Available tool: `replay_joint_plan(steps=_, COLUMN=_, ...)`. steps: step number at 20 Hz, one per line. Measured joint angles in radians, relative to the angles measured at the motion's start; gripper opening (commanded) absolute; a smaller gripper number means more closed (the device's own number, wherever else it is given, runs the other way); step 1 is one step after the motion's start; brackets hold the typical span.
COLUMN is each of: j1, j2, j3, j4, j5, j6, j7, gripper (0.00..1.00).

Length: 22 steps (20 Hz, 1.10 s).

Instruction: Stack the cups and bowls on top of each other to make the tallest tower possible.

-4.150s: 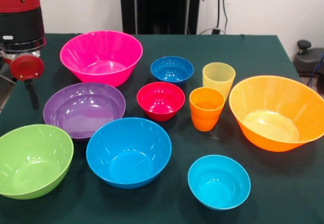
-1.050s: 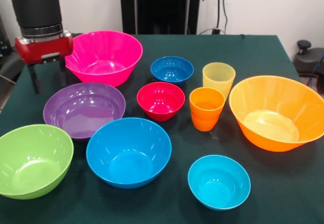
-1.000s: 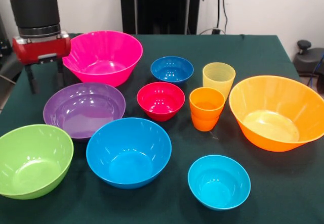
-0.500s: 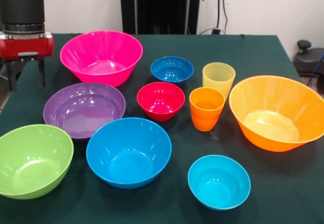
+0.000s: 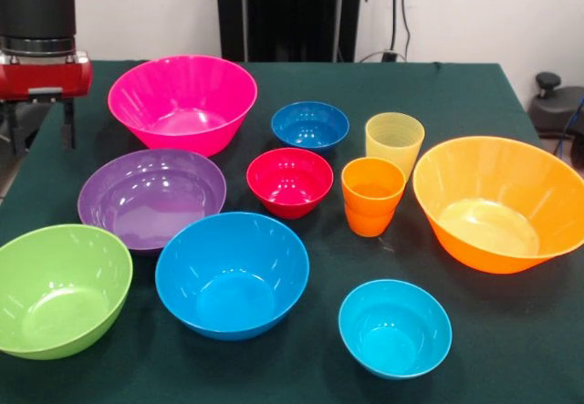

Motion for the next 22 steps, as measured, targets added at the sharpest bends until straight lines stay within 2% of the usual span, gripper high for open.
replay_joint_plan(steps=5, j1=0.045, j2=-0.021, j3=-0.046, j4=0.046, j5=0.032, j6=0.003, j7=0.034, gripper=1.0)
replay_joint_plan(steps=9, j1=0.067, j2=-0.051, j3=-0.056, j4=0.128, j5=0.107, j6=0.05, j7=0.096, gripper=1.0)
replay_joint_plan(steps=12, j1=0.056, j2=-0.069, j3=-0.053, j4=0.191, j5=0.145, j6=0.091, j7=0.137, gripper=1.0)
replay_joint_plan(steps=15, j1=0.041, j2=-0.069, j3=-0.053, j4=0.235, j5=0.149, j6=0.104, j7=0.162, gripper=1.0)
replay_joint_plan(steps=22, j1=-0.009, j2=-0.019, j3=-0.041, j4=0.248, j5=0.149, j6=0.104, j7=0.164, gripper=1.0)
